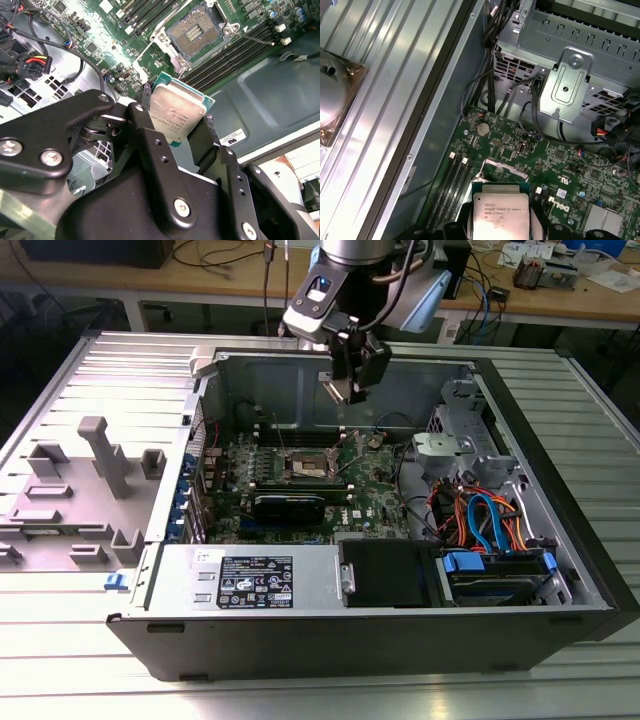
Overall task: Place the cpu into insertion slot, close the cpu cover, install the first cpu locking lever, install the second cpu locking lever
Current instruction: 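Place the cpu into insertion slot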
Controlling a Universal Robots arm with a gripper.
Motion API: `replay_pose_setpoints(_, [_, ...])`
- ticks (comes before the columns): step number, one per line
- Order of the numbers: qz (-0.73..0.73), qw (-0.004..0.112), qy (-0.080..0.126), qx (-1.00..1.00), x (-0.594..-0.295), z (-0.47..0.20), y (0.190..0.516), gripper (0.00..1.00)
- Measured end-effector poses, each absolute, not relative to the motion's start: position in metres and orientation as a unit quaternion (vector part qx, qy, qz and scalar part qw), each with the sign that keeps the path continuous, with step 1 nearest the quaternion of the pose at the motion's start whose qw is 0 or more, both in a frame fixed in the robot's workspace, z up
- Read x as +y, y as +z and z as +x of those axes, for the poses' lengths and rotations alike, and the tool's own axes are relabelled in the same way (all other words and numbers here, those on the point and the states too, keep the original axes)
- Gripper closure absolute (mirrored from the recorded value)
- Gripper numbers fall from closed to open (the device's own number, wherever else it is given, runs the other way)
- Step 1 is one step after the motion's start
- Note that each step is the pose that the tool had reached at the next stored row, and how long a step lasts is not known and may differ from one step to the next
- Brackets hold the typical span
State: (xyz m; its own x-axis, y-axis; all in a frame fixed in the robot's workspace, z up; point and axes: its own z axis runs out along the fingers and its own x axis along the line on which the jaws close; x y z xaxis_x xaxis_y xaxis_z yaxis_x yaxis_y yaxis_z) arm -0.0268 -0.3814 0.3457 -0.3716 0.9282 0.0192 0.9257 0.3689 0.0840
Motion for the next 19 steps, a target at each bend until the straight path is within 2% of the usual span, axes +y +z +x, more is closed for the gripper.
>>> replay_pose_setpoints(19, [0.608,0.019,0.038,0.793,-0.3814,-0.0320,0.3397,0.45])
